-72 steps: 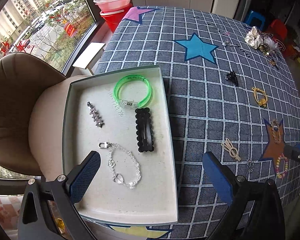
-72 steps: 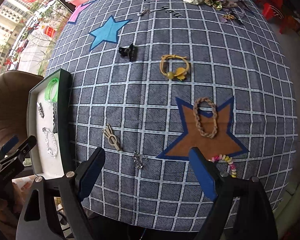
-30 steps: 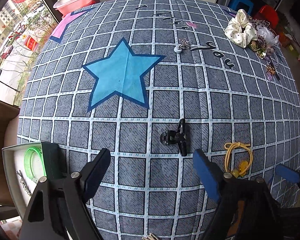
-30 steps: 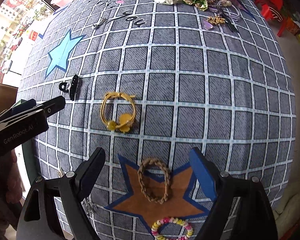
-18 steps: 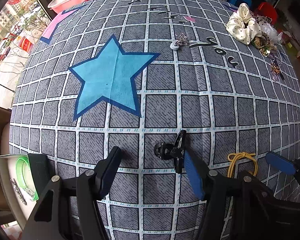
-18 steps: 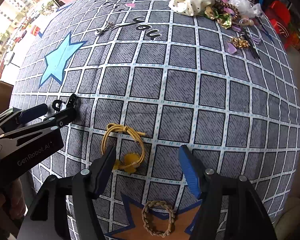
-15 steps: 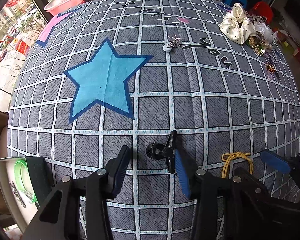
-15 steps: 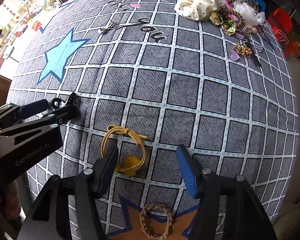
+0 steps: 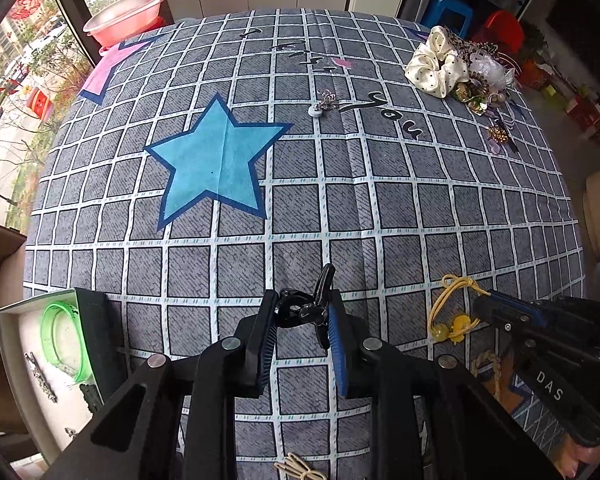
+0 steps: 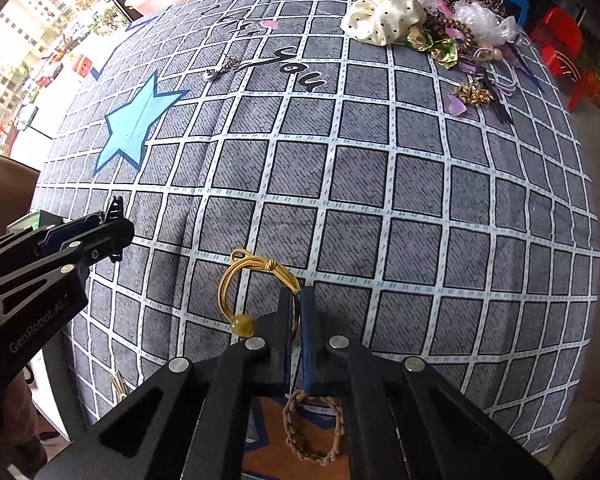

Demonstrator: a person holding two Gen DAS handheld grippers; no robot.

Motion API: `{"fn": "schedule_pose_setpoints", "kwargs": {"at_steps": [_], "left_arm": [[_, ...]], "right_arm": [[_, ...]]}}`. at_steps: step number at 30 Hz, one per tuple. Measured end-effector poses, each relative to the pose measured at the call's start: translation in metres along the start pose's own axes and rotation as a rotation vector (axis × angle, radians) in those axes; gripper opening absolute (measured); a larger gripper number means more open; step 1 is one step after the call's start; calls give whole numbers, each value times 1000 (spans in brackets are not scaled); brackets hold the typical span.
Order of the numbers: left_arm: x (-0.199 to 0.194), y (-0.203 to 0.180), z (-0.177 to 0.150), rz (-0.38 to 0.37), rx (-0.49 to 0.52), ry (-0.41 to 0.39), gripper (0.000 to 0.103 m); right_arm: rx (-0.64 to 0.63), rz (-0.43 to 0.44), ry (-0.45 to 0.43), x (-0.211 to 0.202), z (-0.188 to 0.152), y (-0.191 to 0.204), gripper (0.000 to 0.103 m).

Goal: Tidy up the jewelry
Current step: 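Grasp the black claw clip with the left tool while the right tool grasps the yellow hair tie, then carry the claw clip and hair tie into the white box and open both tools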

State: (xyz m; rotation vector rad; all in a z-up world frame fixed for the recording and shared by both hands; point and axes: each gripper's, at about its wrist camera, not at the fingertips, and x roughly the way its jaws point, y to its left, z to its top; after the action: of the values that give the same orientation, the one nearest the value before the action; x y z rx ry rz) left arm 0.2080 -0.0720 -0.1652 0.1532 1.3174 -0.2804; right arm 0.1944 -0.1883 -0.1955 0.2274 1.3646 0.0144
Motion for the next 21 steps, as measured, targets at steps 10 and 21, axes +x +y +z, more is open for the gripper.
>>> {"fn": "schedule_pose_setpoints", "kwargs": {"at_steps": [10, 21], "left_arm": [[-42, 35, -52, 4, -28, -14, 32], [-59, 67, -92, 27, -71, -2, 32]], "right_arm": [[49, 44, 3, -34, -33, -33, 4], [-54, -17, 7, -3, -19, 0, 69]]}}
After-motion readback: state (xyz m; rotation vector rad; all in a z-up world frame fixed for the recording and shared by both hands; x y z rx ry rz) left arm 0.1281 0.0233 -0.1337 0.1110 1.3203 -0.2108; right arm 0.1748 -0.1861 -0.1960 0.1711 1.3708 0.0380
